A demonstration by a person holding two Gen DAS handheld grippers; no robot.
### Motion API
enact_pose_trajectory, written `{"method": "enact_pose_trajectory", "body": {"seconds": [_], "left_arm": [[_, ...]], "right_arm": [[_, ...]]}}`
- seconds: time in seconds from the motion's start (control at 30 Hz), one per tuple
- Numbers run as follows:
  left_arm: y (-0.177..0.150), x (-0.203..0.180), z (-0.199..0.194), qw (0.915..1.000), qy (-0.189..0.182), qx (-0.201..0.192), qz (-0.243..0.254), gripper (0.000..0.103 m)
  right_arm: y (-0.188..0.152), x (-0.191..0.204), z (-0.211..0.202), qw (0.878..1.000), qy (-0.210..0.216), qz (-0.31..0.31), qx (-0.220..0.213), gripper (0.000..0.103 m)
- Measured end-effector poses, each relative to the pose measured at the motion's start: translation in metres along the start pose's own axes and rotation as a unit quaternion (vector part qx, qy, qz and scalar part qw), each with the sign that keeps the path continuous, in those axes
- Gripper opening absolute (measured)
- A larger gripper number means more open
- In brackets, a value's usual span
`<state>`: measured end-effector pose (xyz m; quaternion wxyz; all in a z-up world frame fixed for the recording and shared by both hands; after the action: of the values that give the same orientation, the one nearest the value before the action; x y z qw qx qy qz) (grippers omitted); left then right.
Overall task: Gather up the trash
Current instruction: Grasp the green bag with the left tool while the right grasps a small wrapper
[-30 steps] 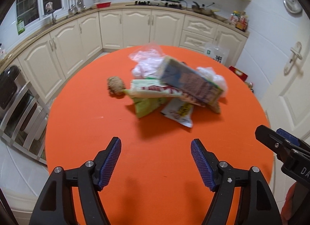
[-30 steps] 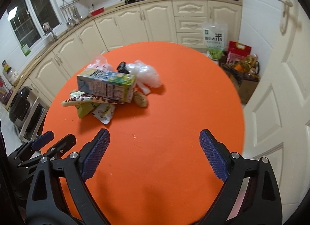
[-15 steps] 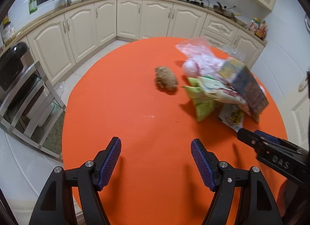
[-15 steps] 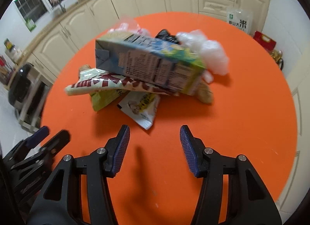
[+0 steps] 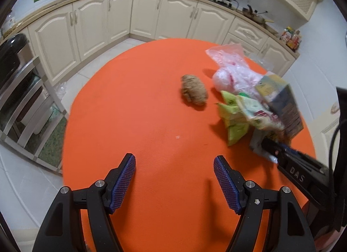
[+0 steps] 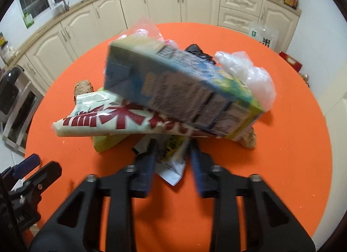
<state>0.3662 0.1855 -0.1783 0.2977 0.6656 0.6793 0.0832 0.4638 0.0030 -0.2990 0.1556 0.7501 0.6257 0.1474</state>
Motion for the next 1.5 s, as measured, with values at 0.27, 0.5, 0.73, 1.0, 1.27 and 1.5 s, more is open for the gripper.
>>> {"method": "enact_pose_trajectory", "body": {"seconds": [0.27, 0.5, 0.73, 1.0, 1.27, 1.5], "left_arm": [[0.016, -0.041, 0.022, 0.9997, -0.011, 0.020, 0.008, 0.070], [0.037, -0.077, 0.045, 0.9988, 0.044, 0.014, 0.014, 0.070], [0.040, -0.088, 0.070, 0.9979, 0.050, 0.023, 0.034, 0.023], [0.029, -0.074, 0.061, 0.9992, 0.017, 0.035, -0.002, 0.018], [0.003, -0.067, 0.023, 0.9993, 0.017, 0.034, -0.002, 0.016], [-0.028, -0.078, -0.009, 0.9996, 0.005, 0.027, 0.009, 0.015]], "right_arm": [[-0.019, -0.038, -0.015, 0.998, 0.052, 0.021, 0.016, 0.017], [-0.020, -0.089, -0.018, 0.997, 0.054, 0.054, 0.013, 0.016], [-0.018, -0.103, -0.010, 0.995, 0.083, 0.062, 0.014, 0.016], [-0.021, -0.102, -0.014, 0.995, 0.081, 0.057, 0.014, 0.016], [-0.033, -0.104, -0.033, 0.994, 0.075, 0.074, 0.005, 0.016], [-0.053, -0.103, -0.061, 0.994, 0.066, 0.081, -0.013, 0.016]]}}
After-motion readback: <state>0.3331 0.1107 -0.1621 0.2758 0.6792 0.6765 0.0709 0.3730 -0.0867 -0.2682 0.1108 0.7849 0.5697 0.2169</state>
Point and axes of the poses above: each gripper's, at about its wrist camera, not at the fingertips, and z roughly the way its jaws point, x to its left, y to its top, the point moved 2 cm from there along z, roughly the way its jaws point, and after that the axes turned 5 degrees about -y, right-handed, at the moved point
